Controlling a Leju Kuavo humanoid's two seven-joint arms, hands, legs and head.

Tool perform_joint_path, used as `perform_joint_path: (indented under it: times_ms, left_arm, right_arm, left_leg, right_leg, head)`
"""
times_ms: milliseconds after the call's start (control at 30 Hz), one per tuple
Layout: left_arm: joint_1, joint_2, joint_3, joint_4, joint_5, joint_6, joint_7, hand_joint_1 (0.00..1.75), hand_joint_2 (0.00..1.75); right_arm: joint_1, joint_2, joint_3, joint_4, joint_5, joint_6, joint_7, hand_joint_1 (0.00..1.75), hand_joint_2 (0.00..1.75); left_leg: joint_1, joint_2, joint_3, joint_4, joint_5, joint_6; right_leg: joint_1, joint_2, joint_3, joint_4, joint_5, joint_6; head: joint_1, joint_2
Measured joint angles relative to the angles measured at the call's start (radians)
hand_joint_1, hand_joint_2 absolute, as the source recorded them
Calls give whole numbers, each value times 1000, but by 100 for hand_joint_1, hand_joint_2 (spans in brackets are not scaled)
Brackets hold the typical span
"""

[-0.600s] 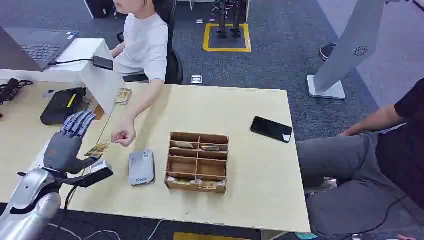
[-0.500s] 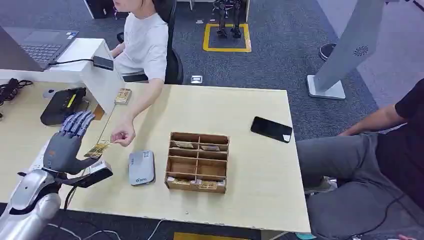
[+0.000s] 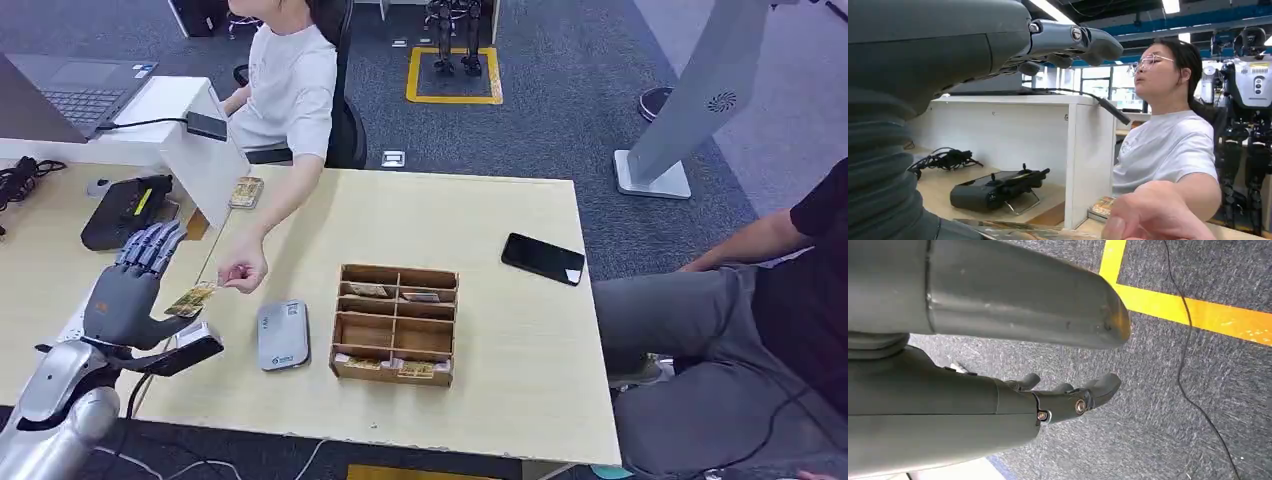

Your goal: Pass the card to the sensor for recognition and then transmit it.

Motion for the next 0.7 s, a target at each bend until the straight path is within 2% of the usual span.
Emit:
perform_joint_path:
  times_ms: [367, 467, 700]
  left_arm:
    - [0, 0, 0, 0, 2, 10, -2, 0, 175]
    - [1, -6, 7, 0, 17, 37, -14, 0, 175]
    - [10, -8, 27, 0, 47, 45, -38, 0, 175]
  right_arm:
    - [0, 0, 0, 0, 0, 0, -3, 0, 0]
    - [0, 0, 1, 0, 0, 0, -6, 0, 0]
    - [0, 0, 2, 0, 0, 0, -7, 0, 0]
  left_leg:
    - [0, 0, 0, 0, 0, 0]
    - [0, 0, 0, 0, 0, 0]
    - [0, 0, 0, 0, 0, 0]
  right_leg:
    - [0, 0, 0, 0, 0, 0]
    - [0, 0, 1, 0, 0, 0]
    - [0, 0, 1, 0, 0, 0]
  head:
    - [0, 0]
    - [0, 0]
    - [0, 0]
